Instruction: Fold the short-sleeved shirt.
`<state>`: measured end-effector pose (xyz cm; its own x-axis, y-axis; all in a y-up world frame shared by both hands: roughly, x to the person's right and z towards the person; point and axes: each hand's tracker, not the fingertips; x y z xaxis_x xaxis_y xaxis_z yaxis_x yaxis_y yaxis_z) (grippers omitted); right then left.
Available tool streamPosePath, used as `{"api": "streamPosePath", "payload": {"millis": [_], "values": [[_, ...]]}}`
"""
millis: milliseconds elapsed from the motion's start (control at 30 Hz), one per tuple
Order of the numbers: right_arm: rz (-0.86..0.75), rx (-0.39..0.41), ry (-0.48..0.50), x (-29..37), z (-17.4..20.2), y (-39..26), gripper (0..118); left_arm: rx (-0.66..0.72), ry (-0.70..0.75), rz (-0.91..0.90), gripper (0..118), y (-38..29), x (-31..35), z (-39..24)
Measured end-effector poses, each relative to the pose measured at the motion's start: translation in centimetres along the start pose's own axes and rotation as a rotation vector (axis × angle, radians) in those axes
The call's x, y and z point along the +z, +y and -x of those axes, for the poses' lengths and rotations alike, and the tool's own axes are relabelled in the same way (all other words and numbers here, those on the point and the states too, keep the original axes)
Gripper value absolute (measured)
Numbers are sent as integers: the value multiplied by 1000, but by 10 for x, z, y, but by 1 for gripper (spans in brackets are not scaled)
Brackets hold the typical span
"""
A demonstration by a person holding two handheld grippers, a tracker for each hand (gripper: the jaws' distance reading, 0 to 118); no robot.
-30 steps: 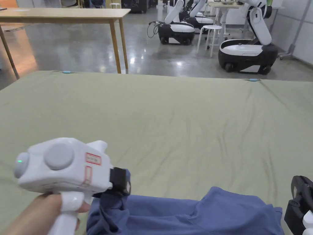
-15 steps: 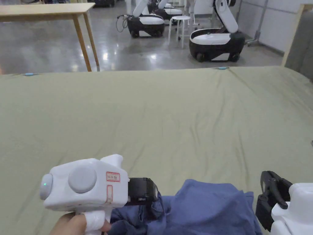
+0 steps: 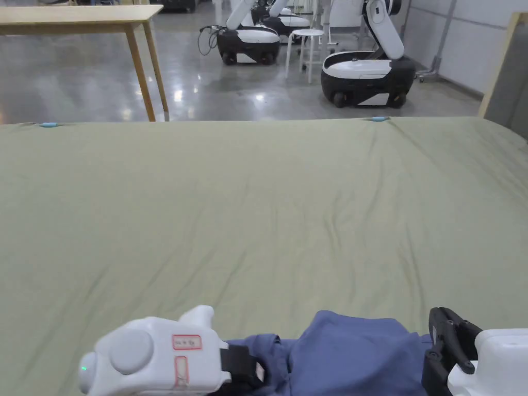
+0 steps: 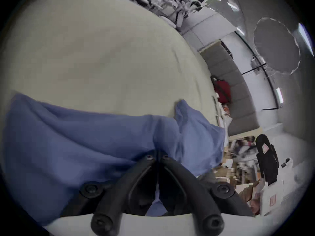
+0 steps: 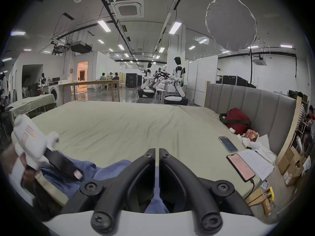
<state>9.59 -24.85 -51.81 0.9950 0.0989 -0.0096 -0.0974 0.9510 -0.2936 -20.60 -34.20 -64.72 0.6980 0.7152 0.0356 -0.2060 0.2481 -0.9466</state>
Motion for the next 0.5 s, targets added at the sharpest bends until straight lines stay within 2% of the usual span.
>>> {"api": "streamPosePath", "payload": {"millis": [33, 67, 133, 200, 367, 500], "values": [[4, 1, -2, 0, 0, 0, 6, 8, 16, 13, 0, -5, -16, -2], [9, 2, -2, 0, 0, 0, 6, -15, 93, 32, 0, -8, -25, -2], [21, 11, 2, 1, 1, -1, 6, -39, 72, -37, 0, -9, -16, -2], [21, 21, 2, 1, 5, -1, 6, -8, 52, -11, 0, -5, -3, 0], [15, 31, 21, -5, 17, 4, 6, -89, -1, -145, 0, -6, 98, 0], [12, 43, 46, -12, 30, 5, 6, -35, 117, -245, 0, -5, 167, 35]]}}
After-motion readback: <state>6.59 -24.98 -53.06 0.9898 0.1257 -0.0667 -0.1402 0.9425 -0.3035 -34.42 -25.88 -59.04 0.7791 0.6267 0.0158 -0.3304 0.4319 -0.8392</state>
